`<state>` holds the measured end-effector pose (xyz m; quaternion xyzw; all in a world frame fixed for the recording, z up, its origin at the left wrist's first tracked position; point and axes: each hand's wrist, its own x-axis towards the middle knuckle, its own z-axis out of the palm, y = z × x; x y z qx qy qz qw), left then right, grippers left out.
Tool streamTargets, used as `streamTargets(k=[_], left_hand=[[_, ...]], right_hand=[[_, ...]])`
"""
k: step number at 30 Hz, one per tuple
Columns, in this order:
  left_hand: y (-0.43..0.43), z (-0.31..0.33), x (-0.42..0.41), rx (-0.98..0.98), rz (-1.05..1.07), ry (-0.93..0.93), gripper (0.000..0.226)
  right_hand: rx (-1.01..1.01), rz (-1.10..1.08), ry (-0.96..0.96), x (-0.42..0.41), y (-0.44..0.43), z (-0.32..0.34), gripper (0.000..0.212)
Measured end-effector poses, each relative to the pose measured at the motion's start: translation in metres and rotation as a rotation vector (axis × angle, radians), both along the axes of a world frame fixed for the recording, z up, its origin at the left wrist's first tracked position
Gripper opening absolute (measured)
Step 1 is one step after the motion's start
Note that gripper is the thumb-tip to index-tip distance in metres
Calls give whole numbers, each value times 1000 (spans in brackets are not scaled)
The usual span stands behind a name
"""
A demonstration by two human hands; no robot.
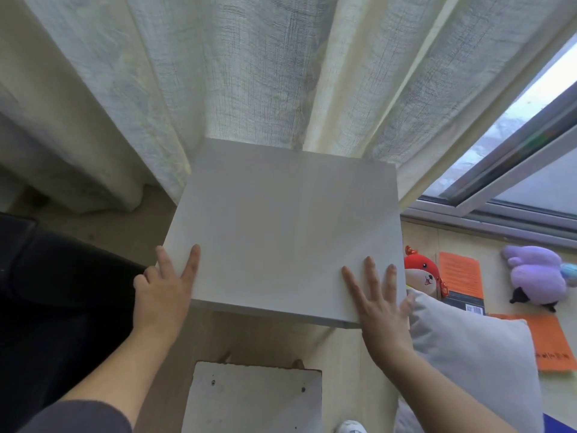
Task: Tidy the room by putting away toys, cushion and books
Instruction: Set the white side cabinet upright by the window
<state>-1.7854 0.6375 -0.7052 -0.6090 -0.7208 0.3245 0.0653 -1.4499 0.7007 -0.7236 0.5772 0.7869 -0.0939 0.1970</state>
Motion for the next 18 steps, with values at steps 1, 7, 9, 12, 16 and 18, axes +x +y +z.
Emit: streamTargets(k=[1,7,9,12,16,18], left_hand=[[3,0,-1,1,-2,5,95],[35,-5,-11,20,53,6,98],[45,-7,-13,42,84,-5,99],[52,-8,-8,27,92,-13,93],[60,-8,5,17,77,0,97],[66,-9,7,15,89,-5,100]], right_hand=[[-12,-10,1,0,4,1,116],[-25,-46,39,-14,32,9,121],[-11,-45,40,-18,37,7,126],[-11,-23,23,-14,49,6,118],[-11,-9,-10,-3,73,12,105],[-21,-7,-17,-3,83,15,106]])
